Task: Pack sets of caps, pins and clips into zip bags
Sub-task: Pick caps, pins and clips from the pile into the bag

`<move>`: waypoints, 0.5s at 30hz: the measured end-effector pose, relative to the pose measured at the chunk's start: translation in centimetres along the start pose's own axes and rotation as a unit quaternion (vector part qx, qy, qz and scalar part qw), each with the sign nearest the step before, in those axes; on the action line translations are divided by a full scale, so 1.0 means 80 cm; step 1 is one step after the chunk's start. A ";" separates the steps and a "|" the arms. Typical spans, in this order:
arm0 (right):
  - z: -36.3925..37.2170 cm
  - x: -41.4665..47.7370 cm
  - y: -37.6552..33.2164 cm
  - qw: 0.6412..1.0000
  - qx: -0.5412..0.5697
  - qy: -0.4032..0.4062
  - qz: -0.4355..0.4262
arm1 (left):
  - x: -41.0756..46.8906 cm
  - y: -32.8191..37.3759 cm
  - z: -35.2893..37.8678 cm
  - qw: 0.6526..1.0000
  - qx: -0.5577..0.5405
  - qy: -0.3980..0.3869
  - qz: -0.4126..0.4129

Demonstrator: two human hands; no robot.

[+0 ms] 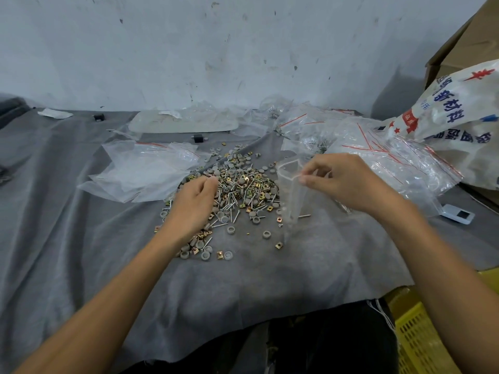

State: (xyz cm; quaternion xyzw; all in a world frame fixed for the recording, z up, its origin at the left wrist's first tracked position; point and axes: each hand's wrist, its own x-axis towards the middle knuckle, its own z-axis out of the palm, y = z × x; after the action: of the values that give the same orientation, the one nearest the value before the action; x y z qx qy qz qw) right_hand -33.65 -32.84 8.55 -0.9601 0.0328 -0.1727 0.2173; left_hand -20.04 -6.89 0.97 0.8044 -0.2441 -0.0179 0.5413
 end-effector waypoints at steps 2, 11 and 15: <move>-0.007 0.001 0.006 0.999 0.030 0.008 0.019 | -0.001 -0.005 -0.005 1.000 -0.004 -0.003 -0.005; -0.014 -0.002 0.026 0.996 0.065 0.064 0.014 | 0.004 -0.040 -0.016 0.994 0.102 0.020 -0.045; 0.000 -0.009 0.024 0.999 0.007 0.046 0.005 | 0.006 -0.047 -0.004 0.981 0.189 -0.020 -0.030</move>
State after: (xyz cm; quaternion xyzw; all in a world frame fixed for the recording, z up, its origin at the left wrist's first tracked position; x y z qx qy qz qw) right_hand -34.27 -34.51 7.50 -0.9493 0.0467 -0.2159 0.2235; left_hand -18.09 -5.73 -2.13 0.8985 -0.2299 -0.0035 0.3741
